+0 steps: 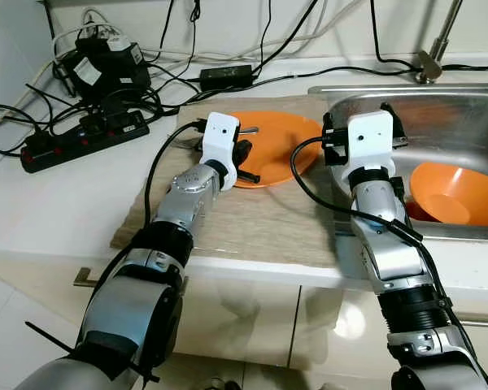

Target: Kitchen organization

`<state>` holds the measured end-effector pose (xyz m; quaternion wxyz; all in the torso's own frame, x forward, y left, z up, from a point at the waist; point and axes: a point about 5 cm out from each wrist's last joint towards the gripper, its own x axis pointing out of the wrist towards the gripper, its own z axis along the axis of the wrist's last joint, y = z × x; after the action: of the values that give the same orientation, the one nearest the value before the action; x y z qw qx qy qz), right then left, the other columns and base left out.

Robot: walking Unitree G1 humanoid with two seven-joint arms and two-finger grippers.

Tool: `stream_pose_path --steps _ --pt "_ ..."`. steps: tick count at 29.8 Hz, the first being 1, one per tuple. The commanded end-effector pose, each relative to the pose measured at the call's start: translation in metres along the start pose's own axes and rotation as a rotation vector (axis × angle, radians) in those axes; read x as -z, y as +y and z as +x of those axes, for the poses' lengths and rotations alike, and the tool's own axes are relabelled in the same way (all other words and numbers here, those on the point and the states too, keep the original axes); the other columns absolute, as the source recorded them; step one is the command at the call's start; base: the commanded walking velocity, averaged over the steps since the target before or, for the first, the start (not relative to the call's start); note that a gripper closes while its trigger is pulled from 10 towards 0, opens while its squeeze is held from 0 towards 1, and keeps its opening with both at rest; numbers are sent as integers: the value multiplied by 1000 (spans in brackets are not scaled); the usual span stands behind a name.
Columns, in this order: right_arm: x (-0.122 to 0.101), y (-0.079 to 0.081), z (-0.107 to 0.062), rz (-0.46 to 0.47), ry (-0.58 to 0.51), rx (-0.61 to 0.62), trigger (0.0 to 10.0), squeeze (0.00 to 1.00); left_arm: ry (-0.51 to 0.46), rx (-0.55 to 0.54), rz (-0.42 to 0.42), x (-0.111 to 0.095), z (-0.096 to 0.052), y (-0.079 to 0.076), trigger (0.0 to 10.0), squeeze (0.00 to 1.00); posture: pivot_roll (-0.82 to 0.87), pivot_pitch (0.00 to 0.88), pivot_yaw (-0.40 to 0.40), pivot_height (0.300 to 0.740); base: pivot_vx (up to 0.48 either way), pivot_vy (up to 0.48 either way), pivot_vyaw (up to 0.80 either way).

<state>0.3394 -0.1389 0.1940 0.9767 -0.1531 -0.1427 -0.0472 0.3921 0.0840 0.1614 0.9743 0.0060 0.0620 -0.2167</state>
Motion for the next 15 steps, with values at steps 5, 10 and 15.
stream_pose_path --steps 5,10,15 --pt "-8 6 0 41 -38 -31 10000 0 -76 -65 48 -30 -3 24 10000 0 -146 0 90 740 0 0 0" --pt "-9 11 -3 44 -40 -63 10000 0 -41 -28 96 -39 1 26 10000 0 -135 0 77 740 0 0 0" --pt "-8 13 -6 48 -35 -68 10000 0 18 14 130 -37 4 25 10000 0 -142 0 82 740 0 0 0"
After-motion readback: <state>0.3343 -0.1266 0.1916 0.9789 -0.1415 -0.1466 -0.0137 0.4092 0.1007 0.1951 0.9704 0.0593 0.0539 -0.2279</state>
